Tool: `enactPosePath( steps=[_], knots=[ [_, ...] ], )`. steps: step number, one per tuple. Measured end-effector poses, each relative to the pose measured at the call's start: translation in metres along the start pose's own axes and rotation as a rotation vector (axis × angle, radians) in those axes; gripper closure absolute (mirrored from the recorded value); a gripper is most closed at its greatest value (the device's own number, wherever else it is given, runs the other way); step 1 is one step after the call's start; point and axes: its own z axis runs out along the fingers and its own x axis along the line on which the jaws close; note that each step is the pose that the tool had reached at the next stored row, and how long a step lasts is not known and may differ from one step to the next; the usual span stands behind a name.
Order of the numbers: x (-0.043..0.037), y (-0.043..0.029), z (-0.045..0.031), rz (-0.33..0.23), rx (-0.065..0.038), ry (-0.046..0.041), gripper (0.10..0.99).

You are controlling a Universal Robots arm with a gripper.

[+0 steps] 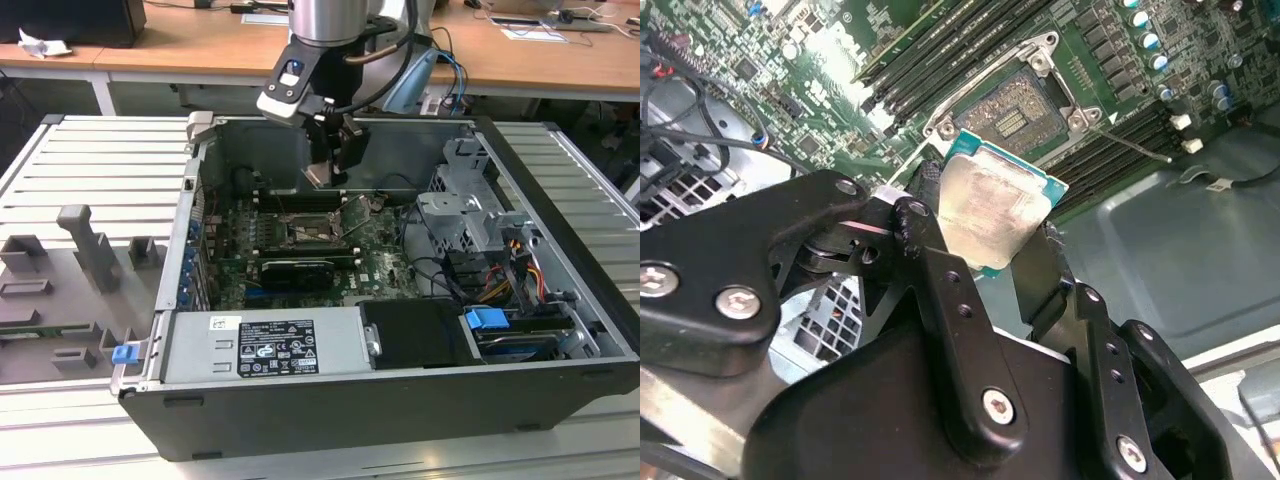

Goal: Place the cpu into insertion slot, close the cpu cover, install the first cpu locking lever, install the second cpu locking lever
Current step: 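Place the cpu into insertion slot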

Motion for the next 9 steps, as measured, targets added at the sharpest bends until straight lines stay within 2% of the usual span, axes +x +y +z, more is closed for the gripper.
enactPosePath(
  steps=[4,5,9],
  knots=[
    [0.0000,-0.0003,0.0027,0.048,0.000,-0.0048,0.557],
    [0.0000,-0.0005,0.0043,0.078,0.000,-0.0078,0.557],
    [0.0000,-0.0006,0.0060,0.112,0.000,-0.0112,0.557]
  ],
)
